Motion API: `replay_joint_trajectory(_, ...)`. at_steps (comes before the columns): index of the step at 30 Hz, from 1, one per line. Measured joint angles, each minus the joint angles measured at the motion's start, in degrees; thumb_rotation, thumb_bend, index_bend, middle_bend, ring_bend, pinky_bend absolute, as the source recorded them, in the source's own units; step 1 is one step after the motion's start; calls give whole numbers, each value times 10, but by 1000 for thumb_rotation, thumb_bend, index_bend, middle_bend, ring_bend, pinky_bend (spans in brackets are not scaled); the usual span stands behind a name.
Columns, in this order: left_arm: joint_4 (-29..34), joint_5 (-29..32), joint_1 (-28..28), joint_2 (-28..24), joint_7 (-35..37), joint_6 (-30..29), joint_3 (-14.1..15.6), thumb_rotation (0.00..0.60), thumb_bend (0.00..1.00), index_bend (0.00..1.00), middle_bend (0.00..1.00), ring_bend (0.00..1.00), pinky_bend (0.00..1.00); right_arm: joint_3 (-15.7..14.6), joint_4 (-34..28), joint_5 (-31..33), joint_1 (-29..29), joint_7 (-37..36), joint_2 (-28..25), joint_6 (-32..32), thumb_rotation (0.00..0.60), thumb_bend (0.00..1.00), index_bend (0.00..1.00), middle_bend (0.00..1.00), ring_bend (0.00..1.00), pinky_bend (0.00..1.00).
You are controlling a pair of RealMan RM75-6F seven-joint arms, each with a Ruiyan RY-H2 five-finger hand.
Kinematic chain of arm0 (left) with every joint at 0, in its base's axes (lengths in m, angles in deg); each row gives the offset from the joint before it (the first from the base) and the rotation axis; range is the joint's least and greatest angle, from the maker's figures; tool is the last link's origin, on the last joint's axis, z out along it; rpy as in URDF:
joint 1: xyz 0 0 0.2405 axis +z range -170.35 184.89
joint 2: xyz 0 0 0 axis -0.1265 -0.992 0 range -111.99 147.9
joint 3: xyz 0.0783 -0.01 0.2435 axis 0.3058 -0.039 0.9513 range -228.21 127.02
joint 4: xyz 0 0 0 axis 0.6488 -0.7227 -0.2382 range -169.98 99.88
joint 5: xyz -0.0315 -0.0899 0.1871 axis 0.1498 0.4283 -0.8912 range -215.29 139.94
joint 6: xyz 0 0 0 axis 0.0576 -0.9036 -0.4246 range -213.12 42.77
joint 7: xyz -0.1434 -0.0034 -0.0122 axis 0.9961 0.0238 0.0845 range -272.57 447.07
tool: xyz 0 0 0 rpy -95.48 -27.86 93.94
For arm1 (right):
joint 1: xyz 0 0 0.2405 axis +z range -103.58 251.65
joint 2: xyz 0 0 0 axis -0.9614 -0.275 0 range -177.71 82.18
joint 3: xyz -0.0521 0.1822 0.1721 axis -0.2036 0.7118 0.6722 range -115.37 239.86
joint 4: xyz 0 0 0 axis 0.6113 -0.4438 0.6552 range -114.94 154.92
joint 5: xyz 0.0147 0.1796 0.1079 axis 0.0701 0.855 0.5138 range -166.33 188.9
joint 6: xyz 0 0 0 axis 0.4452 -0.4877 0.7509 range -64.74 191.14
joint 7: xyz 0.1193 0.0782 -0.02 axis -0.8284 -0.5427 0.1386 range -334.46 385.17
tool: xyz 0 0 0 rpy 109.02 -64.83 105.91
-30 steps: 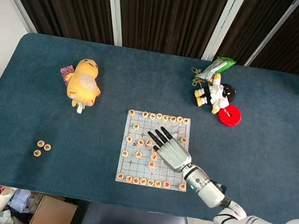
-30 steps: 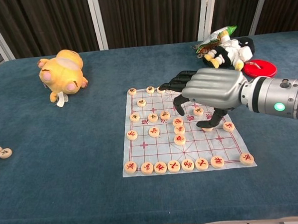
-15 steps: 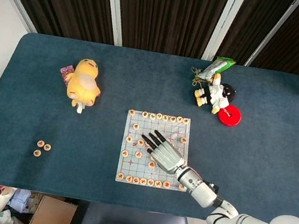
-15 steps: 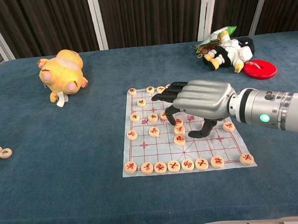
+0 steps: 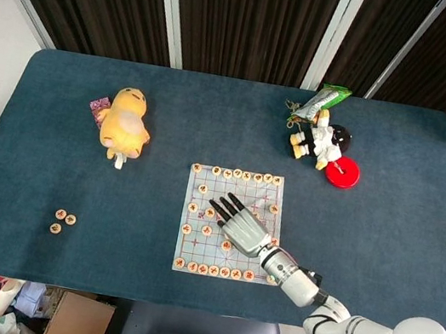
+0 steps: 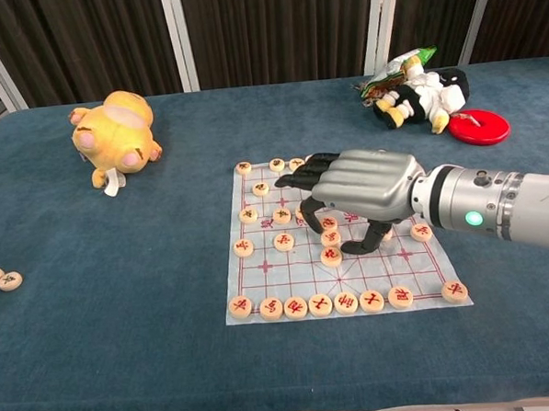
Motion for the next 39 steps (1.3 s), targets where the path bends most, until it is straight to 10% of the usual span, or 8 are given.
replay_joint_trajectory(39,-4,-2,6,-6,16,-14,-2,600,393,0,0,0,19,-4,-13,31,12,41,4,2,600,445,644,64,0,0)
